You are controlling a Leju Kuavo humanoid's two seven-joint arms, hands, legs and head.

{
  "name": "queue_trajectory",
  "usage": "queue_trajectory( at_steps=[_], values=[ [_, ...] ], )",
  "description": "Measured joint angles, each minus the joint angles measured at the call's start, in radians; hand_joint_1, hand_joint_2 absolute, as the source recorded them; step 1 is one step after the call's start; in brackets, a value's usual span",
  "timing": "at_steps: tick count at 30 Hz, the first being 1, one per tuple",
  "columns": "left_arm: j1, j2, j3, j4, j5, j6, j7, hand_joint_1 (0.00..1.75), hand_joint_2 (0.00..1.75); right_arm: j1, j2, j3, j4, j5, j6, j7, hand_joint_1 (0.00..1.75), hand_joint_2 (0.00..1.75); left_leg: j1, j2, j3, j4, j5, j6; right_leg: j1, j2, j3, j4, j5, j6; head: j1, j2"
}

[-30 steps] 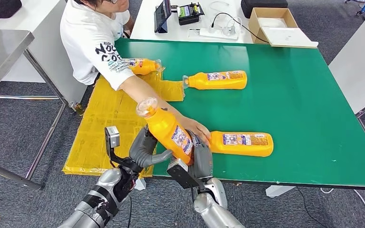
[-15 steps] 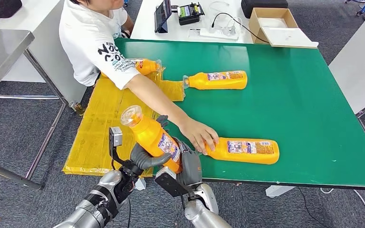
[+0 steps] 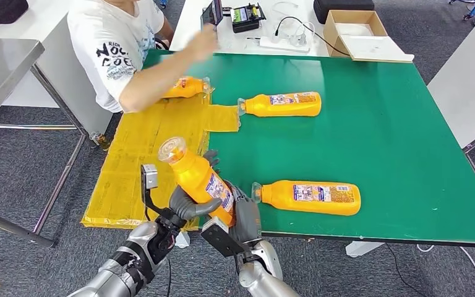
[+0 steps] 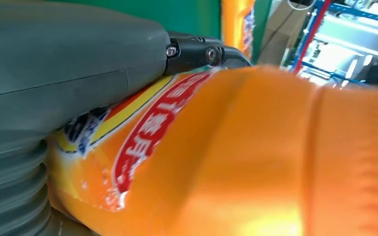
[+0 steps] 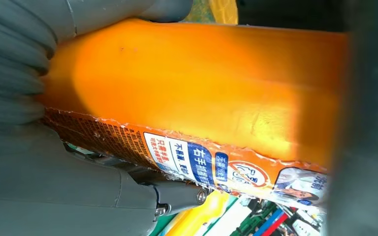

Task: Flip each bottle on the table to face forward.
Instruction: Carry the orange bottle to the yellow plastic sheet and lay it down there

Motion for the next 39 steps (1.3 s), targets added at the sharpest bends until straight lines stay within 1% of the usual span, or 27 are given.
queue_trajectory(
  at_steps=[4,7,8,9,12,13,20,29,34,35,36,38,39],
  values=[
    [-0.003,-0.007,0.026,-0.005,0.102,-0.051,0.025,0.00,1.75,-0.007,0.001,0.030,0.004,-0.032,0.006,0.007,1.75,1.75,0.000,0.000,0.000,0.000,0.000,0.000,0.000,0.000,0.000,0.000,0.000,0.000,0.000,0.000],
    [-0.002,-0.007,0.038,-0.018,0.136,-0.074,0.031,0.00,1.75,-0.012,0.001,0.044,0.006,-0.045,0.008,0.010,1.75,1.75,0.000,0.000,0.000,0.000,0.000,0.000,0.000,0.000,0.000,0.000,0.000,0.000,0.000,0.000],
    [-0.001,-0.007,0.041,-0.023,0.139,-0.076,0.031,0.02,1.75,-0.013,0.002,0.048,0.007,-0.049,0.008,0.012,1.75,1.75,0.000,0.000,0.000,0.000,0.000,0.000,0.000,0.000,0.000,0.000,0.000,0.000,0.000,0.000],
    [0.001,-0.007,0.043,-0.027,0.143,-0.078,0.031,0.14,1.75,-0.015,0.002,0.052,0.008,-0.053,0.009,0.013,1.75,1.75,0.000,0.000,0.000,0.000,0.000,0.000,0.000,0.000,0.000,0.000,0.000,0.000,0.000,0.000],
    [0.005,-0.007,0.046,-0.040,0.157,-0.081,0.031,1.41,1.75,-0.020,0.003,0.062,0.010,-0.059,0.009,0.022,1.75,1.75,0.000,0.000,0.000,0.000,0.000,0.000,0.000,0.000,0.000,0.000,0.000,0.000,0.000,0.000],
    [0.007,-0.007,0.047,-0.043,0.164,-0.084,0.031,1.73,1.75,-0.022,0.003,0.065,0.010,-0.060,0.009,0.024,1.75,1.75,0.000,0.000,0.000,0.000,0.000,0.000,0.000,0.000,0.000,0.000,0.000,0.000,0.000,0.000],
    [0.020,-0.007,0.045,-0.061,0.212,-0.120,0.048,1.75,1.75,-0.031,0.003,0.072,0.012,-0.054,0.003,0.025,1.75,1.75,0.000,0.000,0.000,0.000,0.000,0.000,0.000,0.000,0.000,0.000,0.000,0.000,0.000,0.000],
    [0.018,-0.006,0.024,-0.080,0.100,-0.087,-0.017,1.75,1.75,-0.034,0.001,0.047,0.012,-0.038,-0.004,0.011,1.75,1.75,0.000,0.000,0.000,0.000,0.000,0.000,0.000,0.000,0.000,0.000,0.000,0.000,0.000,0.000],
    [0.015,-0.006,0.015,-0.083,0.085,-0.080,-0.025,1.75,1.75,-0.034,0.001,0.035,0.012,-0.035,-0.006,0.008,1.75,1.75,0.000,0.000,0.000,0.000,0.000,0.000,0.000,0.000,0.000,0.000,0.000,0.000,0.000,0.000],
    [0.015,-0.006,0.013,-0.084,0.079,-0.077,-0.028,1.75,1.75,-0.034,0.001,0.034,0.012,-0.035,-0.007,0.007,1.71,1.75,0.000,0.000,0.000,0.000,0.000,0.000,0.000,0.000,0.000,0.000,0.000,0.000,0.000,0.000],
    [0.014,-0.006,0.012,-0.084,0.070,-0.072,-0.031,1.75,1.75,-0.034,0.001,0.032,0.012,-0.035,-0.010,0.006,1.47,1.75,0.000,0.000,0.000,0.000,0.000,0.000,0.000,0.000,0.000,0.000,0.000,0.000,0.000,0.000],
    [0.013,-0.006,0.011,-0.087,0.048,-0.062,-0.038,1.75,1.75,-0.034,0.000,0.027,0.012,-0.036,-0.016,0.004,0.59,1.75,0.000,0.000,0.000,0.000,0.000,0.000,0.000,0.000,0.000,0.000,0.000,0.000,0.000,0.000],
    [0.013,-0.006,0.010,-0.089,0.035,-0.055,-0.041,1.75,1.75,-0.034,0.000,0.024,0.012,-0.038,-0.021,0.003,0.19,1.31,0.000,0.000,0.000,0.000,0.000,0.000,0.000,0.000,0.000,0.000,0.000,0.000,0.000,0.000]
  ],
)
